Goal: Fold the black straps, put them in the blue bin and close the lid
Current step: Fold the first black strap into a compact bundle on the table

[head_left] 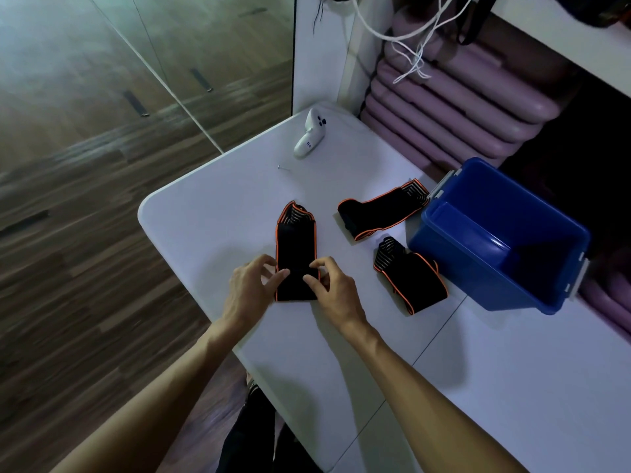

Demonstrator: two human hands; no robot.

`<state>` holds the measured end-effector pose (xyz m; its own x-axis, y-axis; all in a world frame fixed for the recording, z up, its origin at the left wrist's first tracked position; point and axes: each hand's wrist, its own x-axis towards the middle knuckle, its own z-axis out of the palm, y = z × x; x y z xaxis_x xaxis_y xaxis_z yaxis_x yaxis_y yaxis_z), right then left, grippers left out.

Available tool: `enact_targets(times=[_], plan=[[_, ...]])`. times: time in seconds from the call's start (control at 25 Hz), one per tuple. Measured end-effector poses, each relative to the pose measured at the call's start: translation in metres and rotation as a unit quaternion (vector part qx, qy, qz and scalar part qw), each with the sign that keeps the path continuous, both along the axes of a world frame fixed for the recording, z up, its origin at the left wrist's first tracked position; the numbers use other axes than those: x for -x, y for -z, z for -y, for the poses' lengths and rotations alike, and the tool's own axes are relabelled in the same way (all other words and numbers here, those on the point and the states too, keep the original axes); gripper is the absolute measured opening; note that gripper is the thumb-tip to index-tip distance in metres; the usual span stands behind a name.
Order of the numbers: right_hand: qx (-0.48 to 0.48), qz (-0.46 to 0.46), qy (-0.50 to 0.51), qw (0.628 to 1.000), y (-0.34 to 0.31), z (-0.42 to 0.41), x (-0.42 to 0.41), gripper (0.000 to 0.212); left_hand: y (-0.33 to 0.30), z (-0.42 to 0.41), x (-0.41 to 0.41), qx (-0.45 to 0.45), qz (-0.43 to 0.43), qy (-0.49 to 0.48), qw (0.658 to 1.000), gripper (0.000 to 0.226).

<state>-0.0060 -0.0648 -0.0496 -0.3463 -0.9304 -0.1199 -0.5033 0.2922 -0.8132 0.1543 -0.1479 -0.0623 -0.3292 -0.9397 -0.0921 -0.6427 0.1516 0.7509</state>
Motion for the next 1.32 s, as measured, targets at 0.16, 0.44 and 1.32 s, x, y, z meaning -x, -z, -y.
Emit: enact_targets(times=[0.16,0.44,1.32], plan=[[0.013,-0.002,-0.013,1.000,0.002,0.001,0.001,0.019,-0.002,-0.003,-0.003,0.026,-0.015,0.028,0.999,0.013],[0.006,-0.034,-0.008,0.999,0.010,0.002,0.004,0.026,-0.003,-0.016,-0.012,0.128,0.023,0.161,0.978,0.034],[-0.031,-0.012,-0.043,0.999,0.002,0.025,0.009,0.027,-0.011,-0.002,0.004,-0.013,0.019,-0.019,1.000,0.033]])
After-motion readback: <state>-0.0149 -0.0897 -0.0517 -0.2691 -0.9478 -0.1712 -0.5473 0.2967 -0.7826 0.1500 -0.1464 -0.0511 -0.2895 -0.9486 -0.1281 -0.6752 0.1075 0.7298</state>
